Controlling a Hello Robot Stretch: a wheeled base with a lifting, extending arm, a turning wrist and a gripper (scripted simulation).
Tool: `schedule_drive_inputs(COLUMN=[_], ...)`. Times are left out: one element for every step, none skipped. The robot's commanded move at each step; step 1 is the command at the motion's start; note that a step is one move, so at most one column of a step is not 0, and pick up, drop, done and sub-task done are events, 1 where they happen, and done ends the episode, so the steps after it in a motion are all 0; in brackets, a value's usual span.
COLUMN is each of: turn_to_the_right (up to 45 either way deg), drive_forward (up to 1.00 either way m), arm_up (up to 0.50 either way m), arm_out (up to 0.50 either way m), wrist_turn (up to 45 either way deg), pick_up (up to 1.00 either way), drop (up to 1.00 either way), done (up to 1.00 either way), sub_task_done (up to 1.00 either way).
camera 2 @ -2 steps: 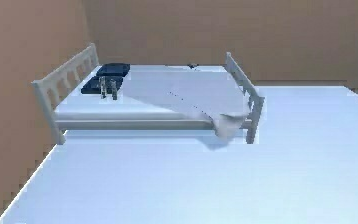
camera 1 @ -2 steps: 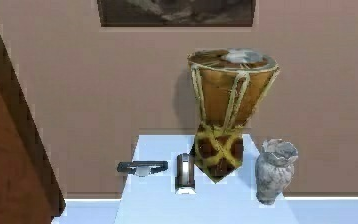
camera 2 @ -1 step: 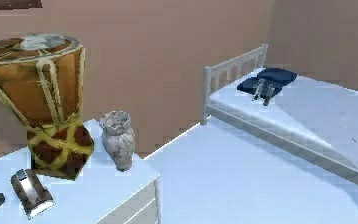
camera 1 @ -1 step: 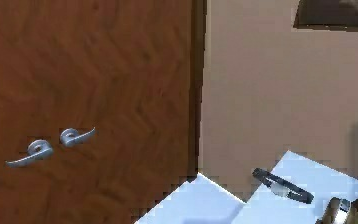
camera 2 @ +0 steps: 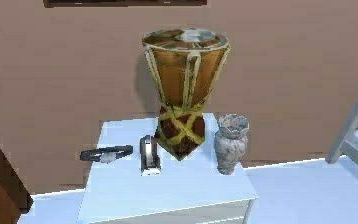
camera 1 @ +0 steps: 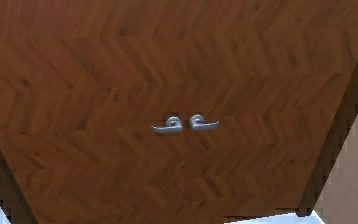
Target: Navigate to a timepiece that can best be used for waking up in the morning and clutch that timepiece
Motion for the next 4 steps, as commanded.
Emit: schedule_drive_inputs(turn_to_the_right=[0.0, 0.0, 0.0, 0.0], drive_forward=[0.0, 0.0, 0.0, 0.0], arm_up=[0.5, 0.32, 0.0, 0.0], arm_out=[0.0, 0.0, 0.42, 0.0], wrist_turn=[0.0, 0.0, 0.0, 45.0], pick_up=[0.0, 0.0, 0.0, 0.0], drop=[0.0, 0.0, 0.0, 0.0], done=[0.0, 0.0, 0.0, 0.0], sub_task_done=[0.0, 0.0, 0.0, 0.0])
